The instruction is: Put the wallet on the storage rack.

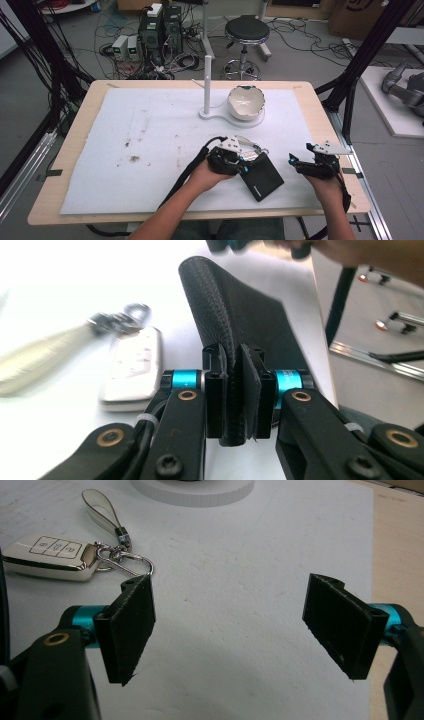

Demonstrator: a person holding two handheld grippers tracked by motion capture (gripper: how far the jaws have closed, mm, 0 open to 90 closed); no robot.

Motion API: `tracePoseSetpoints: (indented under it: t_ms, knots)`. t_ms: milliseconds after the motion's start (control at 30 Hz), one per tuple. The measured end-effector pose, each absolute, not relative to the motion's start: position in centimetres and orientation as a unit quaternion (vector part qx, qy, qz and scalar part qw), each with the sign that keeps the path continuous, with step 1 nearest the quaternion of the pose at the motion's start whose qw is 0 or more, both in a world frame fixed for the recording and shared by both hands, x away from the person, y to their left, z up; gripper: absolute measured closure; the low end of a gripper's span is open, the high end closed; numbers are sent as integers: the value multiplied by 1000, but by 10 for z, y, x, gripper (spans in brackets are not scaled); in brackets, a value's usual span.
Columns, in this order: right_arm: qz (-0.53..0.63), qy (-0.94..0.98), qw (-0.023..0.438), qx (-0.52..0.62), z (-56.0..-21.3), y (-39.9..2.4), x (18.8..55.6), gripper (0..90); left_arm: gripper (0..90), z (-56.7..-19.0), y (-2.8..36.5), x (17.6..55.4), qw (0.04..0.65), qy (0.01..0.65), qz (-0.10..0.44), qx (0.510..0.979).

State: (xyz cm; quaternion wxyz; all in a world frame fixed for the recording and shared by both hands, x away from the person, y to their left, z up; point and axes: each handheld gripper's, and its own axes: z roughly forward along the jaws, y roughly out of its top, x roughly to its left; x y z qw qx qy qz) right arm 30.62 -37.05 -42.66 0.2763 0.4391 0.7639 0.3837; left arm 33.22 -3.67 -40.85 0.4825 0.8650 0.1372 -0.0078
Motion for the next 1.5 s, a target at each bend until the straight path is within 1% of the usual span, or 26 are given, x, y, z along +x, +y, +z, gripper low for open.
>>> tracePoseSetpoints:
  t_ms: [67, 100, 167, 633, 867, 1067, 1267, 1500]
  knots:
    - [383, 764, 275, 439, -427, -370, 306, 213, 812, -399, -30, 335, 488, 141, 3, 861]
    - [384, 764, 276, 439, -427, -369, 306, 213, 814, -389, -23, 338, 492, 145, 17, 858]
    - [383, 765, 277, 438, -426, -369, 307, 213, 817, -385, -20, 340, 494, 148, 25, 856]
    - [383, 769, 276, 431, -426, -362, 308, 213, 822, -329, 4, 356, 527, 159, 65, 833]
    - [383, 771, 274, 428, -426, -360, 309, 213, 822, -311, 12, 371, 534, 173, 85, 823]
    - [384, 772, 272, 427, -426, -359, 309, 213, 822, -293, 16, 393, 530, 189, 107, 820]
    - [385, 774, 269, 423, -427, -356, 310, 213, 822, -282, 16, 413, 527, 203, 122, 817]
    - [386, 775, 268, 422, -427, -354, 310, 213, 821, -280, 7, 431, 516, 210, 132, 820]
